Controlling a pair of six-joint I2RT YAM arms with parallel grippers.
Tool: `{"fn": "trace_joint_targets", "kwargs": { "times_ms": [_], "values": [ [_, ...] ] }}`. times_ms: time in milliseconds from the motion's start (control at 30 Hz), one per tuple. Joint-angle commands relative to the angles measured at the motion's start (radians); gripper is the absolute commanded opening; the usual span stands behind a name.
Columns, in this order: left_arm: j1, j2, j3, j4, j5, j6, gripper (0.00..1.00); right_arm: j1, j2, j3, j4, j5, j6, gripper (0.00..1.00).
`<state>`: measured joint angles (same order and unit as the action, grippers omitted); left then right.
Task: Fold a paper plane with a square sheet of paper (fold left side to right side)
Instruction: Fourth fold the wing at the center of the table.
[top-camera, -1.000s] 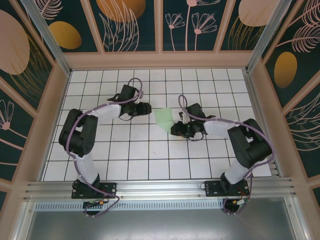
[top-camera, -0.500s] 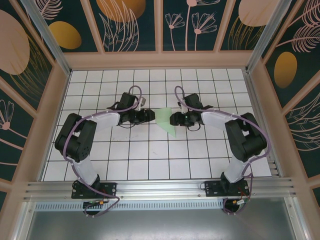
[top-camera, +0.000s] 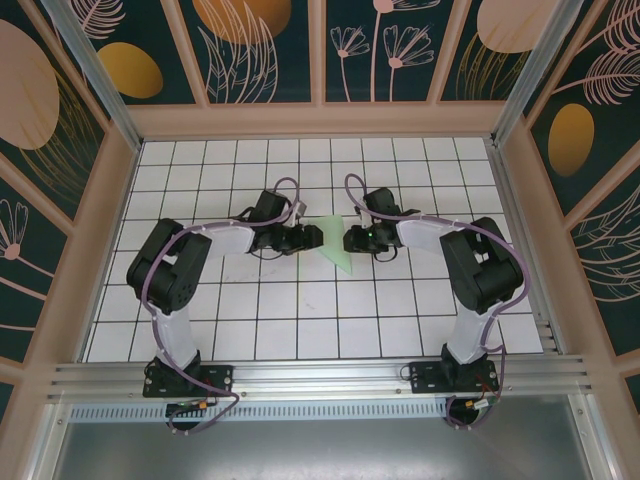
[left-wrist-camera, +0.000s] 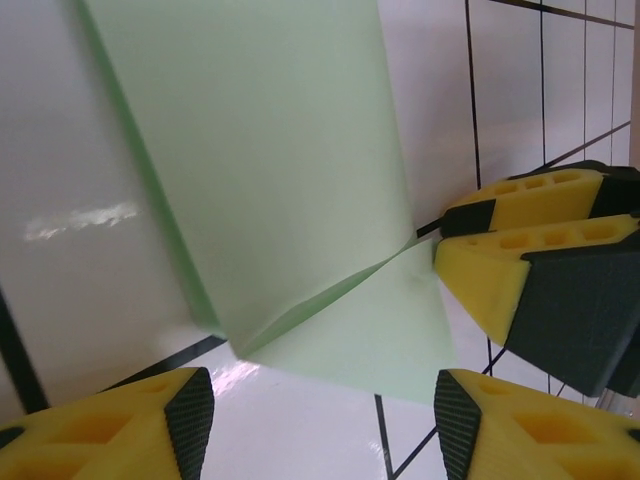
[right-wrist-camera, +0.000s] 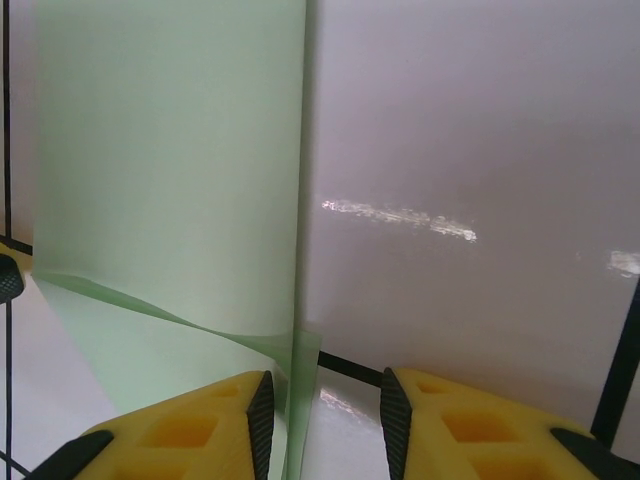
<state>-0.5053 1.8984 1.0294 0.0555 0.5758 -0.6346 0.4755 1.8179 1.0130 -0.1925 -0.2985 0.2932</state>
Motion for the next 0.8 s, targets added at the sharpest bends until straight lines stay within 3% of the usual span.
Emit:
{"fn": "trace_joint_targets", "kwargs": {
  "times_ms": [0,233,500,767],
  "values": [
    [-0.012,0.032,0.047,-0.01,0.005,-0.008,0.61,0.003,0.016,0.007,-0.024,0.027,-0.014,0.36],
    [-0.021,0.054,0.078,-0.045,-0.028,0.001,0.62,0.001,0.023,0.004,-0.03,0.041,-0.017,0.27],
    [-0.022,0.046,0.081,-0.071,-0.054,0.01,0.67,0.0,0.032,0.002,-0.031,0.039,-0.02,0.26],
    [-0.032,0.086,0.101,-0.039,-0.015,-0.01,0.61,0.0,0.034,0.0,-0.026,0.027,-0.02,0.26]
  ]
}}
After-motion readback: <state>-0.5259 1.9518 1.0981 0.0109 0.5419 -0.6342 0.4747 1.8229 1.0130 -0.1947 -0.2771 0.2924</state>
